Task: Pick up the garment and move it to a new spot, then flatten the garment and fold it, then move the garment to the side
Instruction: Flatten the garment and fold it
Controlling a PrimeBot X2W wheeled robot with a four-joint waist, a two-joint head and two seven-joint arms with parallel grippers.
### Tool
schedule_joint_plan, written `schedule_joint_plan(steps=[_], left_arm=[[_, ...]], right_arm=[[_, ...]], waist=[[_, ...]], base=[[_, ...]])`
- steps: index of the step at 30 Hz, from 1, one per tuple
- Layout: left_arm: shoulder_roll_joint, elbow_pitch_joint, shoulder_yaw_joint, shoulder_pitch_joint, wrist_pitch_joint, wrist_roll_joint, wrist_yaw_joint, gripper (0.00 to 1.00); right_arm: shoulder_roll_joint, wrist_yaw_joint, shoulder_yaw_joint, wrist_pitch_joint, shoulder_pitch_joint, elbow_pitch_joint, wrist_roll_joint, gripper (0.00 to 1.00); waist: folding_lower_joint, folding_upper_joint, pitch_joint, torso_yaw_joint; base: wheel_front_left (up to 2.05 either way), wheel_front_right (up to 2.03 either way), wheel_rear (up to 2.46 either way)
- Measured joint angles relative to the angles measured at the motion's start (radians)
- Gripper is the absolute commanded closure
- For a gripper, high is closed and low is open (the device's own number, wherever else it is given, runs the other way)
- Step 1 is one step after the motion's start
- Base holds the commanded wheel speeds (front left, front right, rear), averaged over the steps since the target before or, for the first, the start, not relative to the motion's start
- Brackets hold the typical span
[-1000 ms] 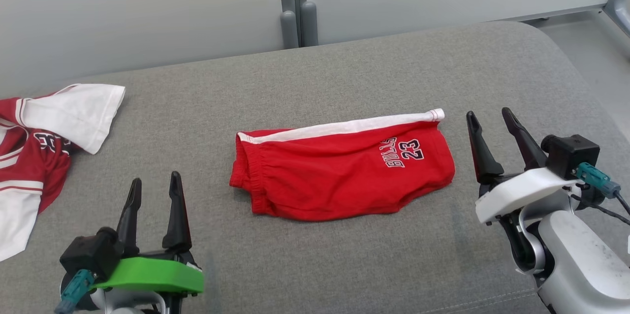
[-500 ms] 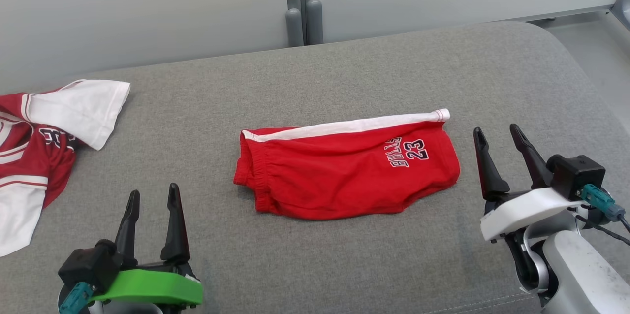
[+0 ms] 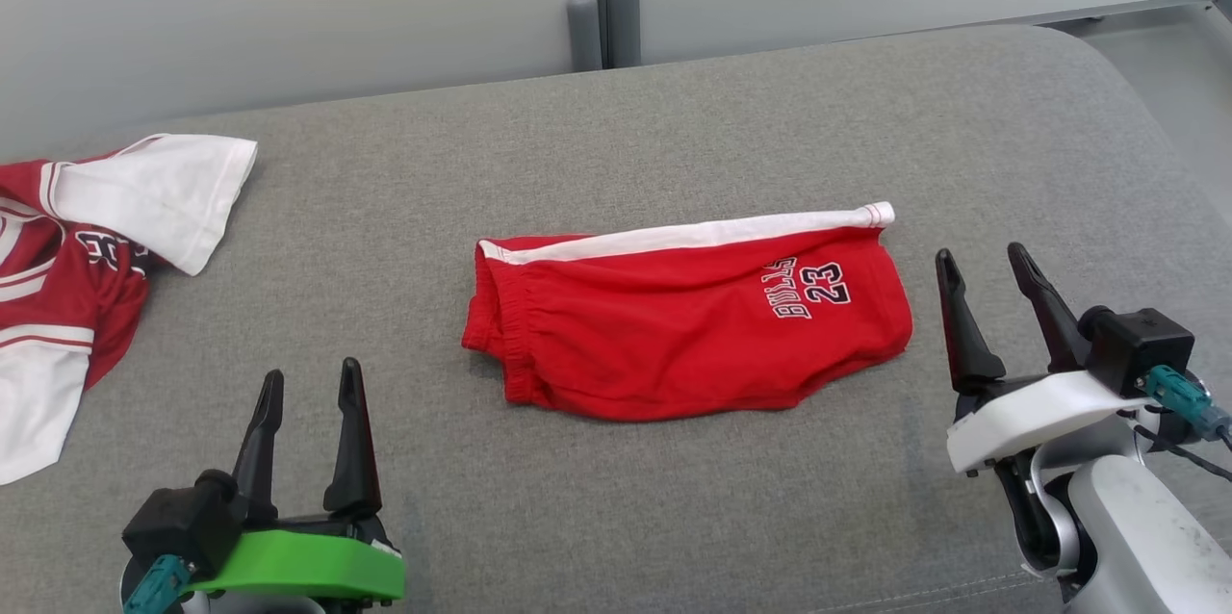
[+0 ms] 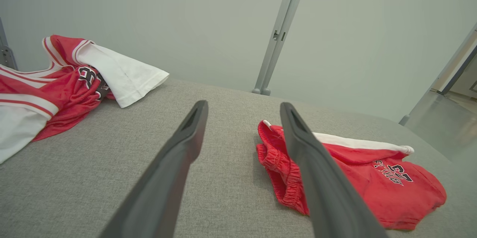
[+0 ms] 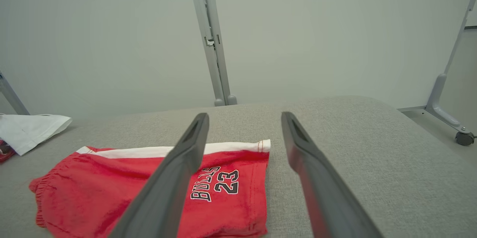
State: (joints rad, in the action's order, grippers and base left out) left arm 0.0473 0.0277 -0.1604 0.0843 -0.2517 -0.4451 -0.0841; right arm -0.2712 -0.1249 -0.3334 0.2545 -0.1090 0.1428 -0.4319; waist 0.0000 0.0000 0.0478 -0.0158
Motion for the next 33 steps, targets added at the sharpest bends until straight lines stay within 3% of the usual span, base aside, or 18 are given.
schedule_joint_plan(steps=[6,23,33], left_arm=[[0.0,0.016,-0.008,0.0,0.0,0.01,0.0,0.0],[0.0,0.044,-0.035,-0.051,0.0,0.019,0.004,0.0],[-0.001,0.047,-0.038,-0.091,0.0,0.017,0.004,0.0]], right_arm=[[0.002,0.005,0.016,-0.002,-0.001,0.051,-0.052,0.0],[-0.037,0.135,0.052,-0.217,-0.198,0.241,-0.211,0.0],[-0.037,0.17,0.068,-0.335,-0.291,0.365,-0.282,0.0]], waist=[[0.0,0.0,0.026,0.009],[0.0,0.0,0.152,0.057],[0.0,0.0,0.222,0.095]], base=[[0.0,0.0,0.0],[0.0,0.0,0.0],[0.0,0.0,0.0]])
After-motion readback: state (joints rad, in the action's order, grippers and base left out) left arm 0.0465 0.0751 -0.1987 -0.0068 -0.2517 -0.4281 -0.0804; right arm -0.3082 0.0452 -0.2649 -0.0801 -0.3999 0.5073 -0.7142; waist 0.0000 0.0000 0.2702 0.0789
